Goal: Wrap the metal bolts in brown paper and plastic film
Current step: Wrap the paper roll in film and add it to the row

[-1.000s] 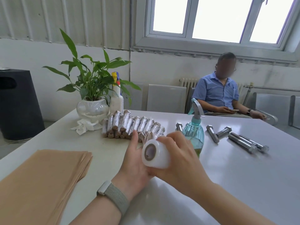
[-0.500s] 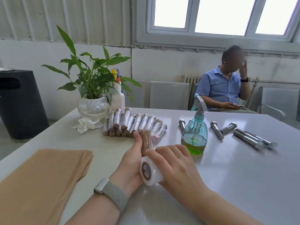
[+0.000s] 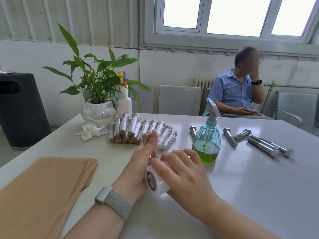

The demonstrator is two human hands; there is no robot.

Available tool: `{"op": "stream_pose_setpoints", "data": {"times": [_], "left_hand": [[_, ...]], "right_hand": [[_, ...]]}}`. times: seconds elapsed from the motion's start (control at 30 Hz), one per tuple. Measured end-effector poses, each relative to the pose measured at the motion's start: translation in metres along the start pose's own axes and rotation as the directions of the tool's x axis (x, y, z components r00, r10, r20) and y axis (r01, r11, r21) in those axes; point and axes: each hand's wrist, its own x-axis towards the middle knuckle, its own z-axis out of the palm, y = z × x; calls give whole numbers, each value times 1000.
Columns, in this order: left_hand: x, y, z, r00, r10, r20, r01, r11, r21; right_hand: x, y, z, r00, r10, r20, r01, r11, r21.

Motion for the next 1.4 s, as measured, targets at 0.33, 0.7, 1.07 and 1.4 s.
{"op": "stream_pose_setpoints", "data": {"times": [0.33,0.7,1.07,1.4], "left_hand": [[-3,6,4,996,79,28,-77,994,-83],[-8,13,5,981,100,165,-55,965,-258],[-14,12,13,985,154,79,-130,960,-247],[-8,9,17,974,192,-118,-216,942,-255]], "right_hand": [[0,-1,-1,994,39,-99,-31,996,85],[4,-6,-1,973,180,-145,-136,952,274],[6,-12,-4,944,318,-92,-255,876,409],[10,-17,-6,808,587,42,-493,637,592]]}}
